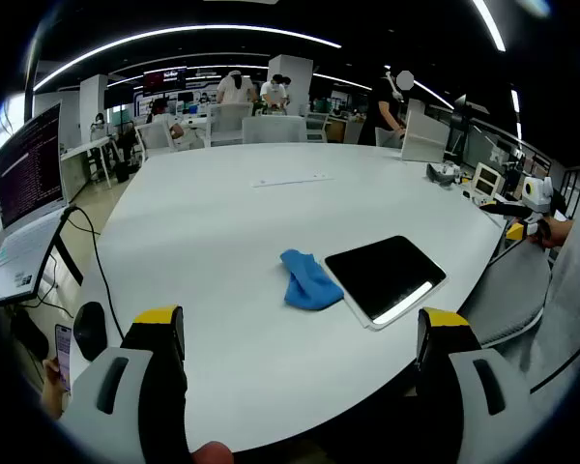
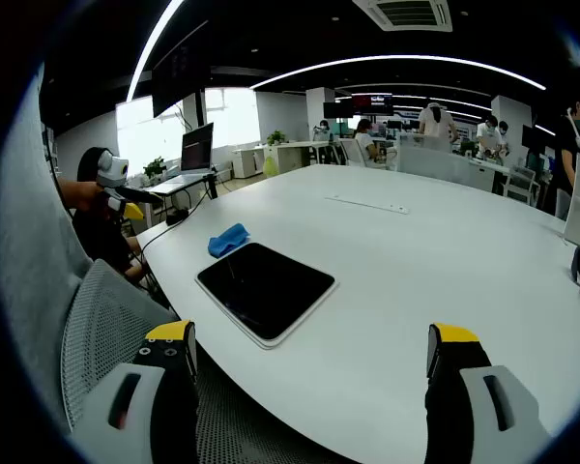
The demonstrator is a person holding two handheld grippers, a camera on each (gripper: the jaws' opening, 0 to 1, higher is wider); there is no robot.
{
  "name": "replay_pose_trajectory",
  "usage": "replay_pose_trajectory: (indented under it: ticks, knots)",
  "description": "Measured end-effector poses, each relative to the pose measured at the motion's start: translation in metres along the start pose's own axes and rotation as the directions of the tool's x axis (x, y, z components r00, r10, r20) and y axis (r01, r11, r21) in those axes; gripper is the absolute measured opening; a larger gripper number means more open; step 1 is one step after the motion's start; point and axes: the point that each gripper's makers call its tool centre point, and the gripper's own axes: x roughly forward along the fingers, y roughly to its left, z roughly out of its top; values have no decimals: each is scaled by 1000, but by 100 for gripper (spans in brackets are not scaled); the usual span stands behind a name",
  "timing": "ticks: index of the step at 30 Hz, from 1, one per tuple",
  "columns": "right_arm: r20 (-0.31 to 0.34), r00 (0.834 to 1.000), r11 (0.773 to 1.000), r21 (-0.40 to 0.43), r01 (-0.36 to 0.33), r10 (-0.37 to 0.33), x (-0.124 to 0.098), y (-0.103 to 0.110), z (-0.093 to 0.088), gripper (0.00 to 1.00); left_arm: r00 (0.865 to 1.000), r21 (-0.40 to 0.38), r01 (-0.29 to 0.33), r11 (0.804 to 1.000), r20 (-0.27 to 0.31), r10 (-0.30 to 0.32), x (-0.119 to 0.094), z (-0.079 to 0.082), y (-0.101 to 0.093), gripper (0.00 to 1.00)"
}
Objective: Wipe the mirror surface with the cleaning cloth until all visible marks leave the cleaned area.
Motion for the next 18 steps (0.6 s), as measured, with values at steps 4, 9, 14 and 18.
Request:
replay_pose_trajectory:
  ticks: [4,9,14,18]
  knots:
    - [-4,1000,1000,9,6,-6,-2,-1,-1,98,1000,-3,-2,1000,4,2,4,4,2,99]
    - [13,1000,999,20,26,-26,-1,-6,3,98,1000,-2,5,1000,-4,-5,6,6,2,99]
    - [34,998,999,18,50,-51,-4,-8,7,98,1000,-10,-2,1000,-12,2,5,7,7,99]
    - [24,999,999,12,49,-49,-3,-9,4,98,1000,-24,-8,1000,-5,8,7,12,6,99]
